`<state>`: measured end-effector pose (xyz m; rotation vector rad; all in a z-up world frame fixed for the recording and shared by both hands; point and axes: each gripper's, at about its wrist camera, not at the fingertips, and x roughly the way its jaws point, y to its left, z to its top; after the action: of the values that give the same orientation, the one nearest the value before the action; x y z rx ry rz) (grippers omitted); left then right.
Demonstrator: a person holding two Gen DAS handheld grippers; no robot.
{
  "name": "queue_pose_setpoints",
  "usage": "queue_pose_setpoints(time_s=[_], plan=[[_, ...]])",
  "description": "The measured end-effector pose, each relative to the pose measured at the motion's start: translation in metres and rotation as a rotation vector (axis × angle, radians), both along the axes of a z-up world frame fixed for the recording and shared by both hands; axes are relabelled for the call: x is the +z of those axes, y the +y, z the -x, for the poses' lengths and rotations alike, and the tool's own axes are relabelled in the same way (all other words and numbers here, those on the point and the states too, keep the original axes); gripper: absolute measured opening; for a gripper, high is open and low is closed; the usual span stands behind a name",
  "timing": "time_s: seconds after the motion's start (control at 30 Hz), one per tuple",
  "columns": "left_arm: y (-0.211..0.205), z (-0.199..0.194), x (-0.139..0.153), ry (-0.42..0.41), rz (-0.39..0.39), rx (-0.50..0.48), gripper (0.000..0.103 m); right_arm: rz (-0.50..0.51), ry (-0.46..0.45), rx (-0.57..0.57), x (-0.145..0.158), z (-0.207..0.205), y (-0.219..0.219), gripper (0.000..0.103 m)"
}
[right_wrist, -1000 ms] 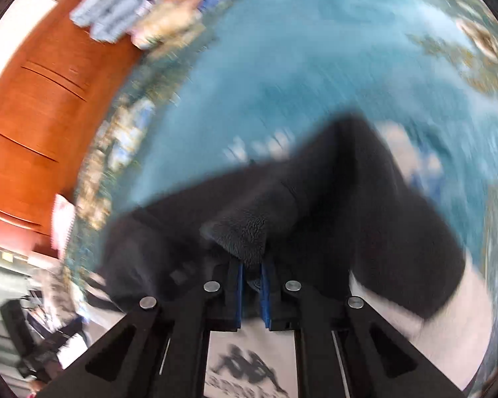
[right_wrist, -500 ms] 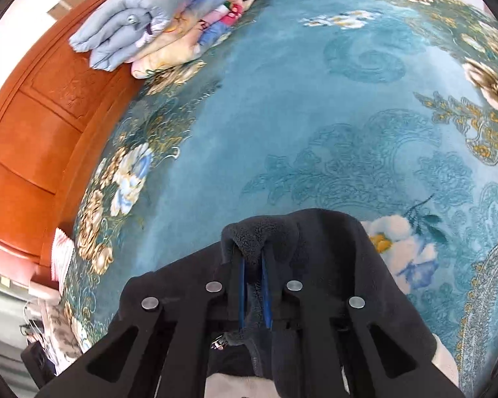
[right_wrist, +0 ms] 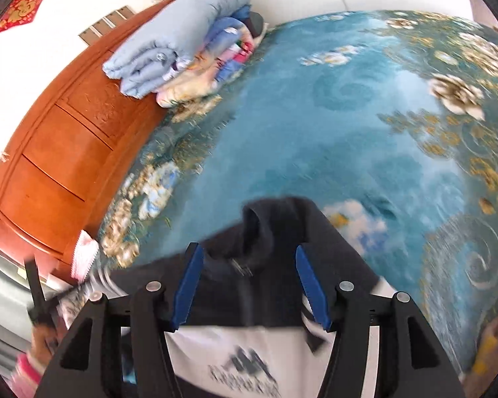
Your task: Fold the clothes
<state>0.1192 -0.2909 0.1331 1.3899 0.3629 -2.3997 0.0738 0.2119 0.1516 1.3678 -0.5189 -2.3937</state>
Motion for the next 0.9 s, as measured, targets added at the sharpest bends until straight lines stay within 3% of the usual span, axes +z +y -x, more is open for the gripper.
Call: queue_pose_setpoints(time_s=[0.1,0.17,0.27,0.33,0.47,0.67,0.7,0.77,0.83,0.9], plan=[[-0.033,0.022,0.000,-0.006,0.104,0.091,0.000,-0.065,-0.031,0.012,-0.008,-0.028,0.014,0.060],[-0.054,0.032,-0.009,-0.034,0.053,0.144,0.000,-0.105,-0.059,0.030,-0.012,-0.043,0.020,0.060],[-0.070,0.027,-0.018,0.000,-0.095,0.222,0.000,-0.166,-0.098,0.053,-0.023,-0.056,0.026,0.060],[-0.064,0.021,-0.024,0.011,-0.170,0.216,0.000,-0.204,-0.124,0.069,-0.031,-0.063,0.029,0.060],[-0.033,0.001,-0.030,0.041,-0.282,0.168,0.001,-0.252,-0.176,0.154,-0.056,-0.071,0.007,0.072],[0.026,-0.056,-0.039,0.079,-0.468,0.116,0.002,-0.531,-0.166,0.234,-0.090,-0.091,-0.024,0.070],[0.038,-0.065,-0.045,0.075,-0.493,0.107,0.002,-0.530,-0.176,0.241,-0.095,-0.094,-0.022,0.067],[0.061,-0.081,-0.055,0.062,-0.536,0.084,0.002,-0.513,-0.209,0.221,-0.101,-0.098,-0.013,0.028],[0.079,-0.092,-0.064,0.041,-0.543,0.061,0.002,-0.494,-0.215,0.166,-0.097,-0.096,0.001,0.008],[0.092,-0.100,-0.071,0.019,-0.542,0.048,0.002,-0.502,-0.191,0.113,-0.084,-0.089,0.016,0.007]])
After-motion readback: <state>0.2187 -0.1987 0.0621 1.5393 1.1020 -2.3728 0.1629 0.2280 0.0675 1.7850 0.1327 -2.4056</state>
